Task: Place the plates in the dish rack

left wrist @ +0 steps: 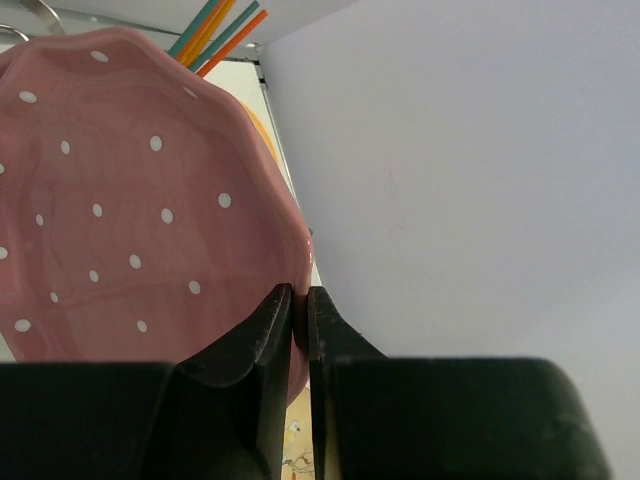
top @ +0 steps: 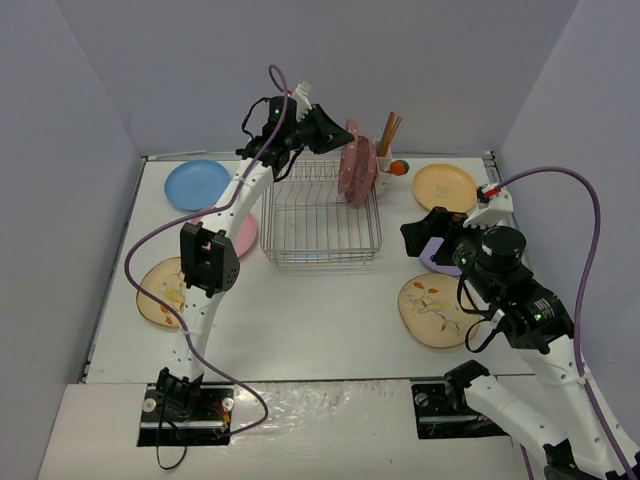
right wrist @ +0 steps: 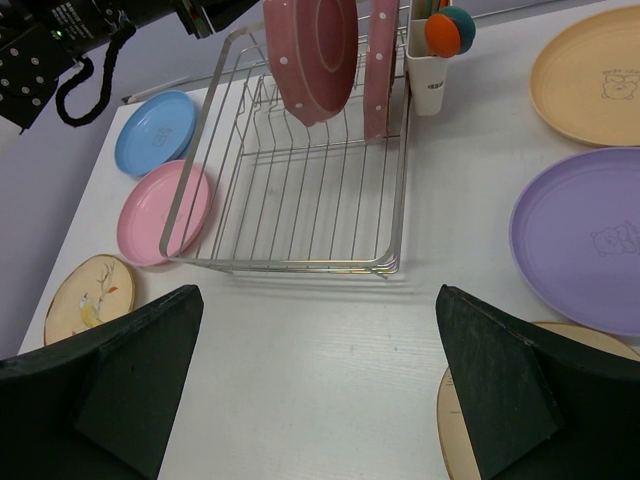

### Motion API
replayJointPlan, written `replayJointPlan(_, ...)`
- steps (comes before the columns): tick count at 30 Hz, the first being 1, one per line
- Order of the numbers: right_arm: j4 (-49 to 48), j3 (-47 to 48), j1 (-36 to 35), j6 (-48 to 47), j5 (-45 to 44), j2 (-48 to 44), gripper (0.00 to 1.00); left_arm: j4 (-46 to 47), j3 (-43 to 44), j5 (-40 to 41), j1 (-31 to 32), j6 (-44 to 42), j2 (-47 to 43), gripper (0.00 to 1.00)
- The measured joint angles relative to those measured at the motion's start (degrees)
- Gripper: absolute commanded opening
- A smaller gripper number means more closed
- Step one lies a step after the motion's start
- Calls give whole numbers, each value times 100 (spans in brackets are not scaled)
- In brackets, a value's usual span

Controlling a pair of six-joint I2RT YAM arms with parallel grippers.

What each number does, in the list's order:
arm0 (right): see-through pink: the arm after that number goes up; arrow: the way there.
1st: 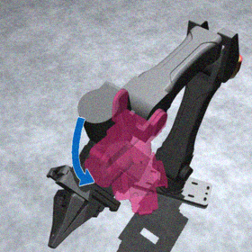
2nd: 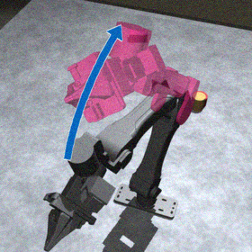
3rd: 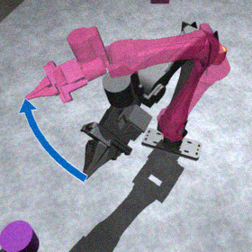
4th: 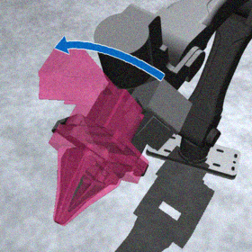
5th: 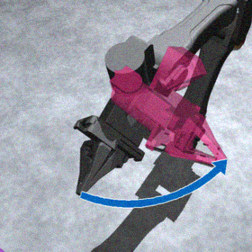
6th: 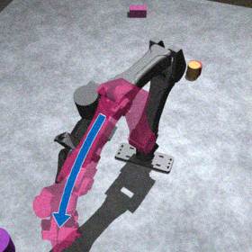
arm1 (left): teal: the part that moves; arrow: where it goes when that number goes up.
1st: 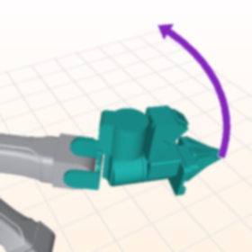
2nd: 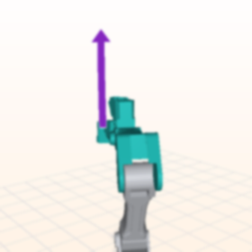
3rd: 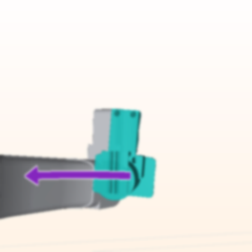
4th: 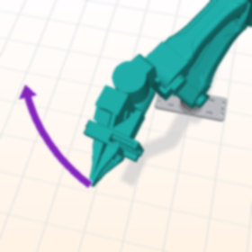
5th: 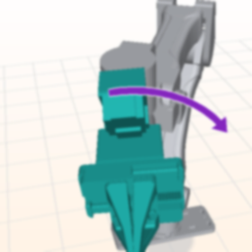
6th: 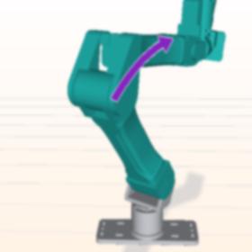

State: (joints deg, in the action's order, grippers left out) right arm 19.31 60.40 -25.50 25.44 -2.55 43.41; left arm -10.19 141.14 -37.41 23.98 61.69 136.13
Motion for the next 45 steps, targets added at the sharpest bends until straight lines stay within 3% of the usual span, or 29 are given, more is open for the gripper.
replayJointPlan(20, 5, -159, 0, -8, -129, -152, 100, 447, -61, 209, 65, 239, 101, 0)
replayJointPlan(35, 148, -376, 0, 183, -203, -434, 100, 972, -876, 612, 42, 215, 339, 0)
replayJointPlan(41, 156, -378, 0, 252, -201, -459, 100, 1363, -1074, 619, 43, 117, 341, 35)
replayJointPlan(45, 161, -400, 0, 291, -201, -518, 100, 1585, -1083, 620, 46, 33, 341, 43)
